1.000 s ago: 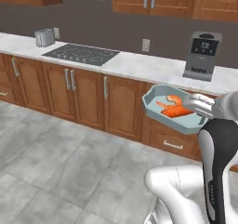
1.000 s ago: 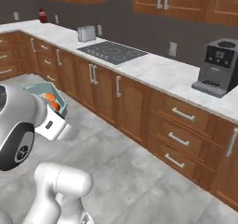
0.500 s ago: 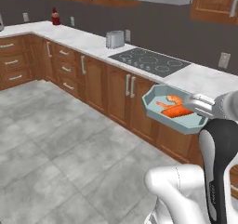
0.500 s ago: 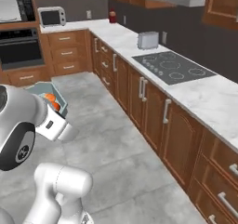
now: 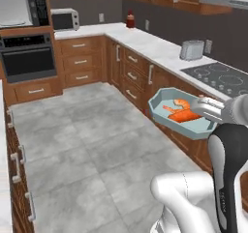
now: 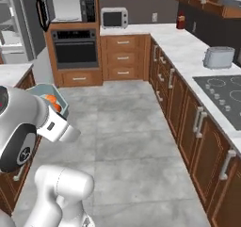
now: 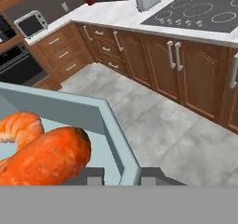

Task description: Place the tupperware containing the shrimp and carrot meal in the microwave. Close the microwave door and press the start button to reheat the meal.

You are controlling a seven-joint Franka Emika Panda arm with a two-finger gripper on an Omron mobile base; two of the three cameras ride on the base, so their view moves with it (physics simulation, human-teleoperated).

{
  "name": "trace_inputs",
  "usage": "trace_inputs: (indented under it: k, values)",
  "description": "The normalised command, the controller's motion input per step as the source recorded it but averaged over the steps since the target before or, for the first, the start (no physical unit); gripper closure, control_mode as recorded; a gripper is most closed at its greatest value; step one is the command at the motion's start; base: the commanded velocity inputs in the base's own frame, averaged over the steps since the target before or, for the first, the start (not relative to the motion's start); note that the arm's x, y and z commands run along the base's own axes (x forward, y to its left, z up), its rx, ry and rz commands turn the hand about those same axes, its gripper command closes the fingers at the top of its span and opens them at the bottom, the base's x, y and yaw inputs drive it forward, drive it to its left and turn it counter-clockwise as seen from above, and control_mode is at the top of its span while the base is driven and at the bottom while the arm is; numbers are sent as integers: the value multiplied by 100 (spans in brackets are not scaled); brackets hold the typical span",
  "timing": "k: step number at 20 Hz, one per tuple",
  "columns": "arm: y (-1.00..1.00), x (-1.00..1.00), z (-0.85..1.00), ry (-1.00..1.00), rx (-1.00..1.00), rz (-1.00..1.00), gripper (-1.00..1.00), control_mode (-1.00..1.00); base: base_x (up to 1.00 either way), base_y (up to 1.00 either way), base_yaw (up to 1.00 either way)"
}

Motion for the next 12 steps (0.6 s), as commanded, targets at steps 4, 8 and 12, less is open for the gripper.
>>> trace_inputs:
  k: [4,8,12]
  values:
    - [0,0,0,0,0,0,100,100,100,3,35]
    - [0,0,0,0,0,0,100,100,100,0,26]
    - [0,0,0,0,0,0,100,100,100,0,17]
